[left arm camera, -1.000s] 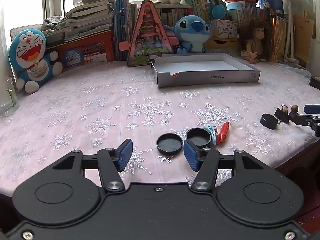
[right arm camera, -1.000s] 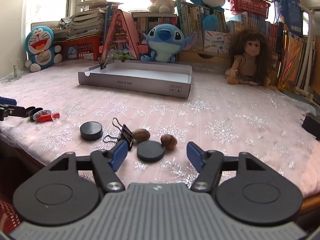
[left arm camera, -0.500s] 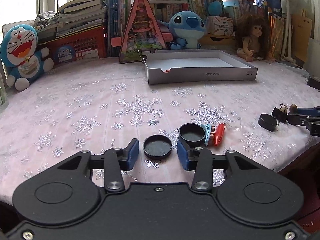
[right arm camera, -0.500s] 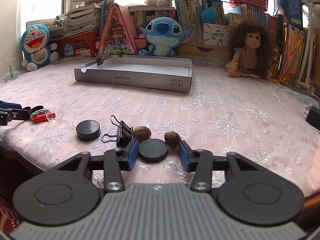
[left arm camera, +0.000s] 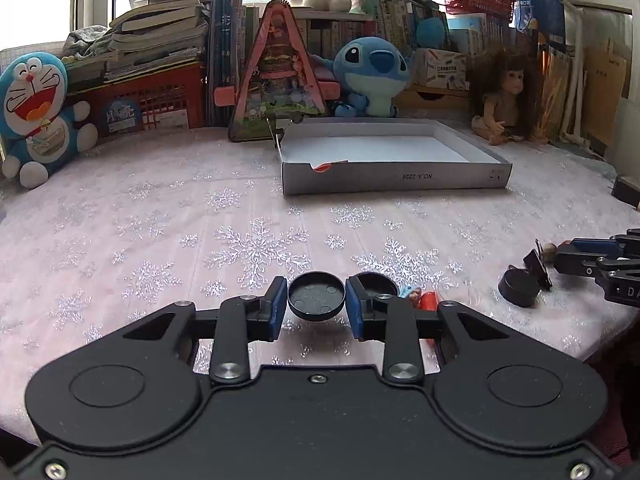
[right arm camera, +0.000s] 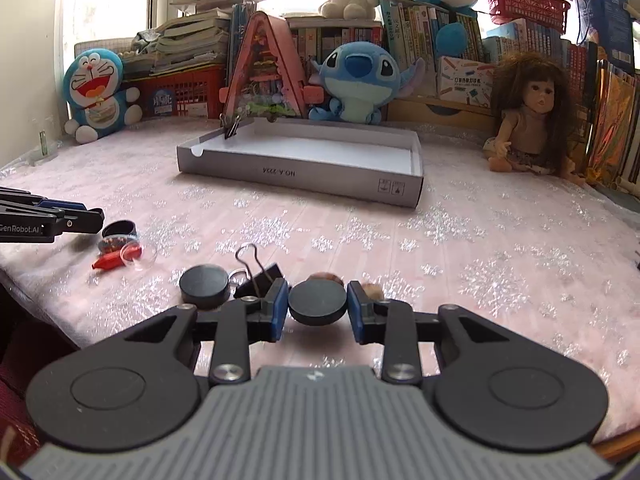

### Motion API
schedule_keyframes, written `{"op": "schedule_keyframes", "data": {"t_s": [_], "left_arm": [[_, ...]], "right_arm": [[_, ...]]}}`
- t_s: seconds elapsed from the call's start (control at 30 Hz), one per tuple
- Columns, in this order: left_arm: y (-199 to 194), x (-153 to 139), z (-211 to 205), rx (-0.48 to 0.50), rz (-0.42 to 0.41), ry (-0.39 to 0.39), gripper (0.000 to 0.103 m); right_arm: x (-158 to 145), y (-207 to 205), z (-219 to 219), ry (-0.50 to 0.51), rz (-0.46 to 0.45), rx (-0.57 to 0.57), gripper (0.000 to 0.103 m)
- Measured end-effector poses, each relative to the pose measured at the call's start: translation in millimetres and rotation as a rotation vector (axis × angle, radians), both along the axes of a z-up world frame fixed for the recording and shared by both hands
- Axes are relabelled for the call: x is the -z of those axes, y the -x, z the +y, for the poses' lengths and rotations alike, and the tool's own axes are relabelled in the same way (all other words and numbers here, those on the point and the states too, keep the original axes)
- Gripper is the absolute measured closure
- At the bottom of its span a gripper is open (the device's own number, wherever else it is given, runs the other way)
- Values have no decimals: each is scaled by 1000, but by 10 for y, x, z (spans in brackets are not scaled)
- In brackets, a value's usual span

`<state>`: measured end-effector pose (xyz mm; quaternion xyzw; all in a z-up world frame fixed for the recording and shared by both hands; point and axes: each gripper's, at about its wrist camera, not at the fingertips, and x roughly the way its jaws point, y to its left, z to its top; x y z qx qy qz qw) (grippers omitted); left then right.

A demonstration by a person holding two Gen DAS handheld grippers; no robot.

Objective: Organize rigid objects
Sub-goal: 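Grasp a black round lid with the left tool while the right tool grasps a black disc, then carry the black lid and black disc with both tools into the tray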

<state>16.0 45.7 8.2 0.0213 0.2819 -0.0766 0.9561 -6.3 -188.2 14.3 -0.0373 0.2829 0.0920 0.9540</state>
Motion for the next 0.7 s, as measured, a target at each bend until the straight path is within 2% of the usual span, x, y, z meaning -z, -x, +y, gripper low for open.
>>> {"op": "schedule_keyframes", "data": {"t_s": [0.33,0.53,0.7], "left_arm": [[-332,-228,-127,29,-10,9,74],[-731,-441,-212,45,-1,28,74],[-1126,-591,-204,24,29,60,74]], "right_arm": [[-181,-348,-167,-59,-5,73,67],[-322,-706,-301,-119,28,115,67],[-430,-1074,-392,-161,72,136,67]]}}
